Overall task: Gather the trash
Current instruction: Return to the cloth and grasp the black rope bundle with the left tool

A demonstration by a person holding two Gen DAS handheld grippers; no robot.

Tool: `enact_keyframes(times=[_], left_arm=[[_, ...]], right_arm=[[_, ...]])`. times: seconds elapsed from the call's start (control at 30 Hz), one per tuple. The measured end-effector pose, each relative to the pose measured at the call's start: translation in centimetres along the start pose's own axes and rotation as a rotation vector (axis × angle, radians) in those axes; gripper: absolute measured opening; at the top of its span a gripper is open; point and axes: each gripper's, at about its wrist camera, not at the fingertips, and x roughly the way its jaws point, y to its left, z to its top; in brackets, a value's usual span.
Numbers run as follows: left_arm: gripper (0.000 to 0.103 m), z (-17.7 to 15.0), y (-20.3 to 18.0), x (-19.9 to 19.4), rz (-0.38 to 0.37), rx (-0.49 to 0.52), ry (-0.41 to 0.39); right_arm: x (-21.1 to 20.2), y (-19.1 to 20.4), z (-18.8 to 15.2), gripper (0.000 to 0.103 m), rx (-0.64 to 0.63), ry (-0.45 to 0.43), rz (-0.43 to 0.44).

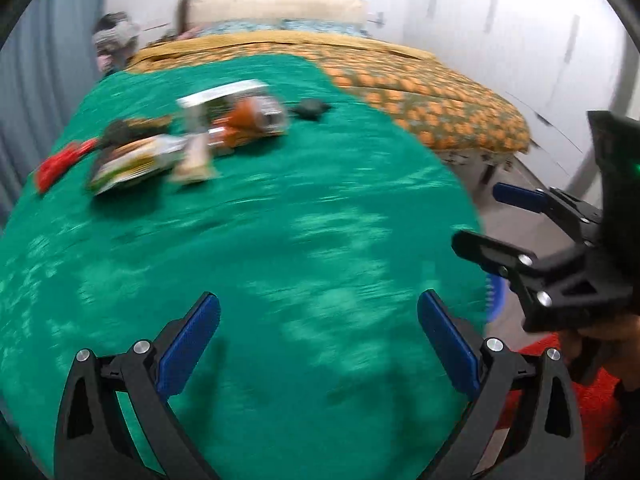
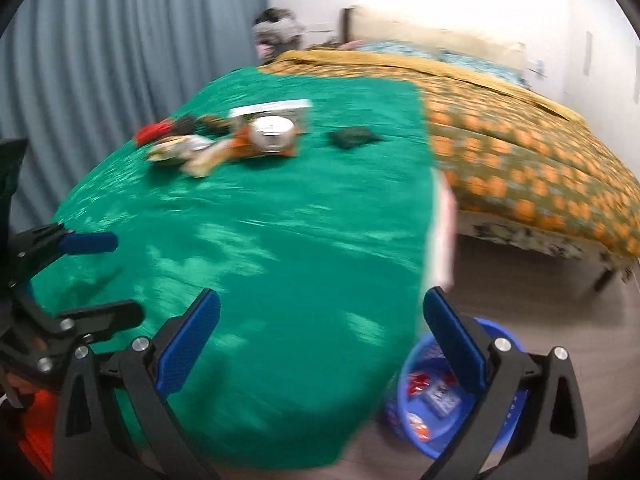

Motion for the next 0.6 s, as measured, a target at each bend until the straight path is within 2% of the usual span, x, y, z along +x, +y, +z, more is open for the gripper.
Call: enact_keyframes(times=[0.17, 0.37, 0.47, 0.6], left_arm=[[0.098, -0.5, 5.2, -1.3, 0.061, -0.065, -0.011], [0.098, 0.1, 11.7, -2.0, 0.124, -0.145, -0.021], [0.098, 1.8, 14.9, -1.6, 0.152, -0.177, -0.033], [0.098, 6.0, 19.3, -0.2, 0.174, -0.243, -0.075]], right_arm=[[3.1, 5.3, 2.7, 0.099, -0.074, 0.026, 0.022], [7.0, 8.1, 3.4, 0.099, -0.111, 0.064, 0.026], [8.2, 8.5, 3.2, 0.099, -0.118, 0.081, 0.030], [8.5, 9.2, 3.4, 0.098, -0.150, 0.084, 0.025]])
